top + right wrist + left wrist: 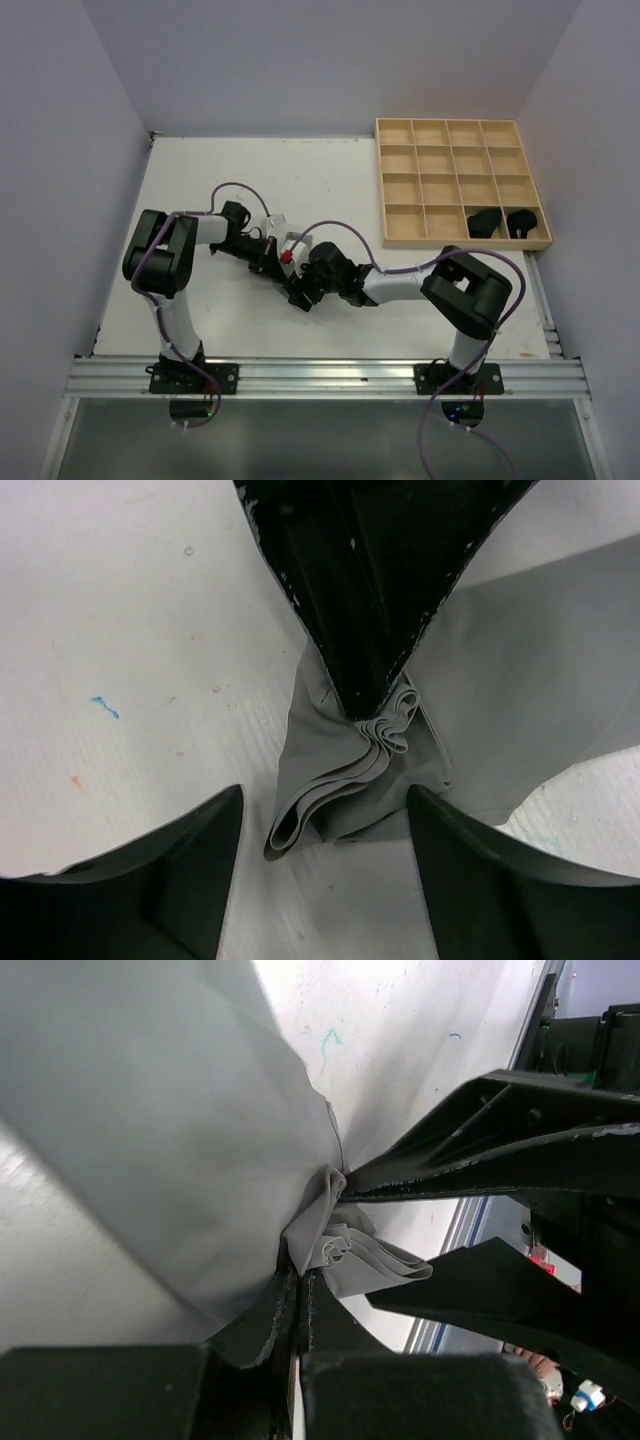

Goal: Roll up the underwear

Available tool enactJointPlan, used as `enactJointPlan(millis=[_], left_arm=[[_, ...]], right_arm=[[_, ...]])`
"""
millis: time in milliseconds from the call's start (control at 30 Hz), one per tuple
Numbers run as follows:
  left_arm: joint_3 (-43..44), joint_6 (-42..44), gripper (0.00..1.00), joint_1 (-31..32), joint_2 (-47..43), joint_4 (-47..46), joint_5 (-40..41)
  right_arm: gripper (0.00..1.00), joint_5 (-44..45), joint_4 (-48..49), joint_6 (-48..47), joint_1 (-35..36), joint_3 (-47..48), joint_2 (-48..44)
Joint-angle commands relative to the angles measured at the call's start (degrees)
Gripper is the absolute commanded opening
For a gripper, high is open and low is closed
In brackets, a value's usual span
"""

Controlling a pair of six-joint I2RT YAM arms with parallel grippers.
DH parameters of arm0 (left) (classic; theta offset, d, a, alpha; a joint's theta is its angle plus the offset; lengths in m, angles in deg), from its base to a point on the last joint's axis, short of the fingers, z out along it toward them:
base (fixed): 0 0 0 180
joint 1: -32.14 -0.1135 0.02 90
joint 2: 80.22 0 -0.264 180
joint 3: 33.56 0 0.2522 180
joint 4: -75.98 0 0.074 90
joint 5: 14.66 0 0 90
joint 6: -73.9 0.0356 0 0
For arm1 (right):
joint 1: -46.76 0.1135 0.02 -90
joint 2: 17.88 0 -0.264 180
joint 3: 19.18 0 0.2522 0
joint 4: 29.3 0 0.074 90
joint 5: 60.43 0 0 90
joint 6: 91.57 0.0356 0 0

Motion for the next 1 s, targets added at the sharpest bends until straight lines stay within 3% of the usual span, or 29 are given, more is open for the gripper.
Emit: enactJointPlan(millis=[0, 167, 367, 467, 500, 700, 967], left_arm=[[-0.88, 3.51, 0.0, -1.8, 0.95, -2.04, 4.06], [-1.76, 3.6, 0.0, -2.85, -0.46, -2.91, 3.09], [-3.34, 2.64, 0.0, -2.85, -1.77, -4.58, 2.12], [-4.74, 3.33, 0.1, -3.2, -4.4, -5.11, 0.19], [-5.53, 3.25, 0.19, -3.55, -5.46, -6.59, -1.64], [-11.07, 9.65, 0.4, -7.86, -16.62, -9.59, -5.44], [-11.78, 20.99, 0.47, -11.2, -25.24, -7.05, -2.63]], right_arm=[[0.6, -2.79, 3.57, -1.14, -0.44, -0.32, 0.22], [0.31, -2.09, 3.84, -1.14, -0.88, -1.38, -2.06], [0.09, -4.98, 2.52, -0.8, -1.76, 0.38, -0.22], [0.0, -7.88, 3.31, 2.97, -3.51, 1.26, 1.36], [0.0, -8.93, 3.48, 4.2, -4.21, 1.43, 1.63], [0.0, -18.07, 1.91, 11.77, -8.43, 5.29, 5.14], [0.0, -24.76, -8.55, 13.18, -8.26, 15.14, 9.19]])
